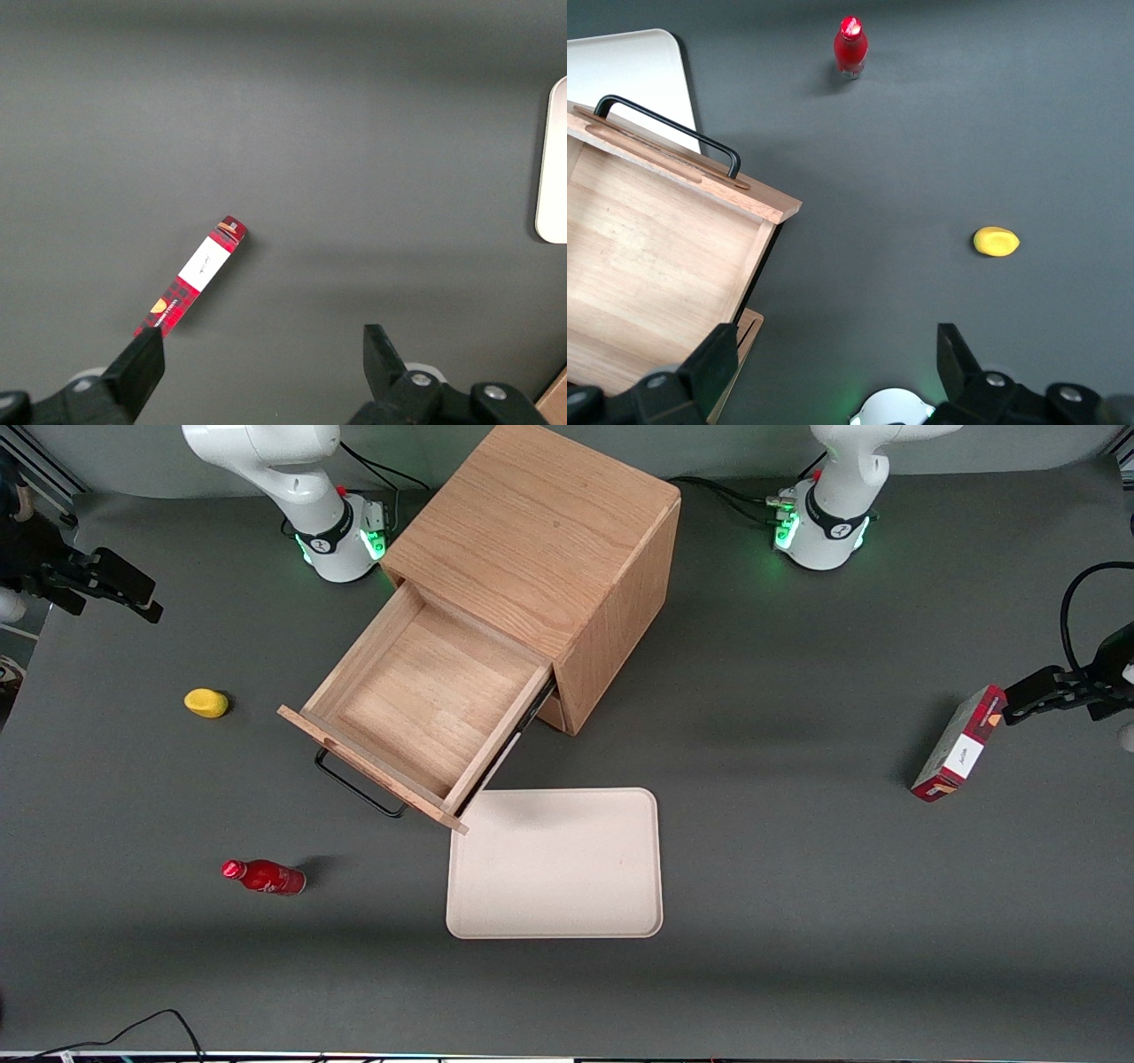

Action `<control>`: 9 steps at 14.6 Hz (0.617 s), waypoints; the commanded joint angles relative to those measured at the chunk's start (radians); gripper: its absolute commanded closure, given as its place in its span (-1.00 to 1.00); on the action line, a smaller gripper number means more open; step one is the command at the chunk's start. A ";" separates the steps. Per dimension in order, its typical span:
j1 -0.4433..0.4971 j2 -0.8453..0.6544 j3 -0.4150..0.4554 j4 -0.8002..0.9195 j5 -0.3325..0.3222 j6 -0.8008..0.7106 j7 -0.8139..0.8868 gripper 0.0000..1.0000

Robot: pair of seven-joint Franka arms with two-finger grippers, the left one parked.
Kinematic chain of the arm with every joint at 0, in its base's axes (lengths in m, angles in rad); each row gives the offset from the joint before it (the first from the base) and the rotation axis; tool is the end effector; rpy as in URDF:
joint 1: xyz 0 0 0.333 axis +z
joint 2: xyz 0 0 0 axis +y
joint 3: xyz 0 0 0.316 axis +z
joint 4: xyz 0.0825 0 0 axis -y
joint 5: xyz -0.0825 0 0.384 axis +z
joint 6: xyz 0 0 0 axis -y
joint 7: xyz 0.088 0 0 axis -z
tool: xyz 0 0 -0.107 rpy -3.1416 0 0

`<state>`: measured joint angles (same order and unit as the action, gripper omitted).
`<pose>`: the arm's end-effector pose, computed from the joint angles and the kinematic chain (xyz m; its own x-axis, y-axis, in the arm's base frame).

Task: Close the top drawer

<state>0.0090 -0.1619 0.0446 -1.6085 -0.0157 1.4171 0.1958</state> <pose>0.4854 0.0264 0.6780 0.9891 -0.1449 -0.0246 -0.1442 -0.9892 0.0281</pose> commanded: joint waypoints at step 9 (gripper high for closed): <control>0.006 0.094 -0.005 0.151 0.014 -0.035 0.010 -1.00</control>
<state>0.0095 -0.1430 0.0445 -1.5621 -0.0149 1.4109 0.1971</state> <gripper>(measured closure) 0.000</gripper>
